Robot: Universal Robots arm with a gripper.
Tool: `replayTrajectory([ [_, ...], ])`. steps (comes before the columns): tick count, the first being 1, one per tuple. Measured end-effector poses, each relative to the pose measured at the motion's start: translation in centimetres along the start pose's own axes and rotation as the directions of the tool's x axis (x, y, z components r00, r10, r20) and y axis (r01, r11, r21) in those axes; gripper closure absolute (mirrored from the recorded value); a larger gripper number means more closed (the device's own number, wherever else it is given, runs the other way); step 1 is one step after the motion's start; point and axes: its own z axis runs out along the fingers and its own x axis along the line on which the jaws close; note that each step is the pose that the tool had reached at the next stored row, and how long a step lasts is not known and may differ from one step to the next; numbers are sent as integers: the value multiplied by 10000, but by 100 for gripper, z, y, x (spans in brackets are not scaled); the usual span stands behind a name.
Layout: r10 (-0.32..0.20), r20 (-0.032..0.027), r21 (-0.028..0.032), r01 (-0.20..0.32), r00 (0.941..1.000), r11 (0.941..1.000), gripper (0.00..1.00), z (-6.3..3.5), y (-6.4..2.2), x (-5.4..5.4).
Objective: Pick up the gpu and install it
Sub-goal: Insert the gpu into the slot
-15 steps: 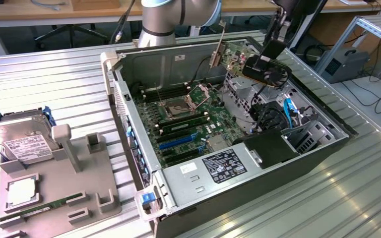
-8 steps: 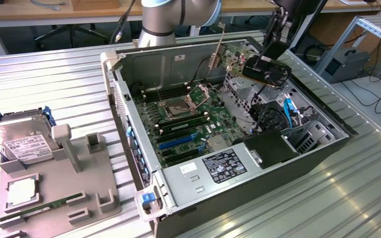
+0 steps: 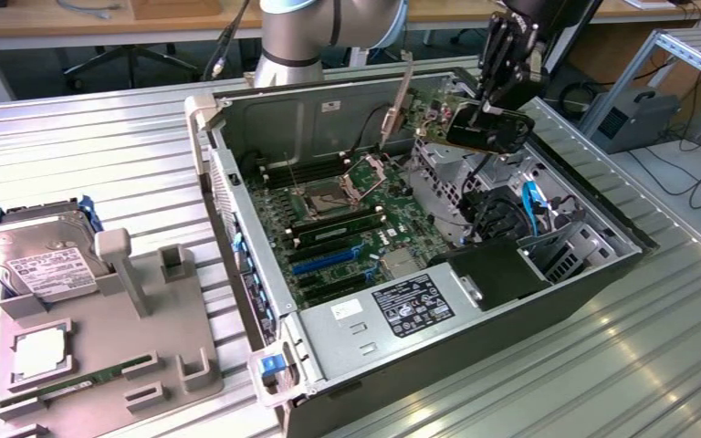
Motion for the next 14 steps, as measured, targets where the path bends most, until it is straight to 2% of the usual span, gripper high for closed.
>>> replayTrajectory([
  [5,-66,-3,-3,66,10000,10000,73,0,0,0],
  [8,-635,-25,-17,635,9980,9980,73,0,0,0],
  [12,-1518,-58,-43,1518,9884,9884,73,1,0,0],
  [14,-2159,-80,-64,2159,9764,9764,73,1,0,0],
])
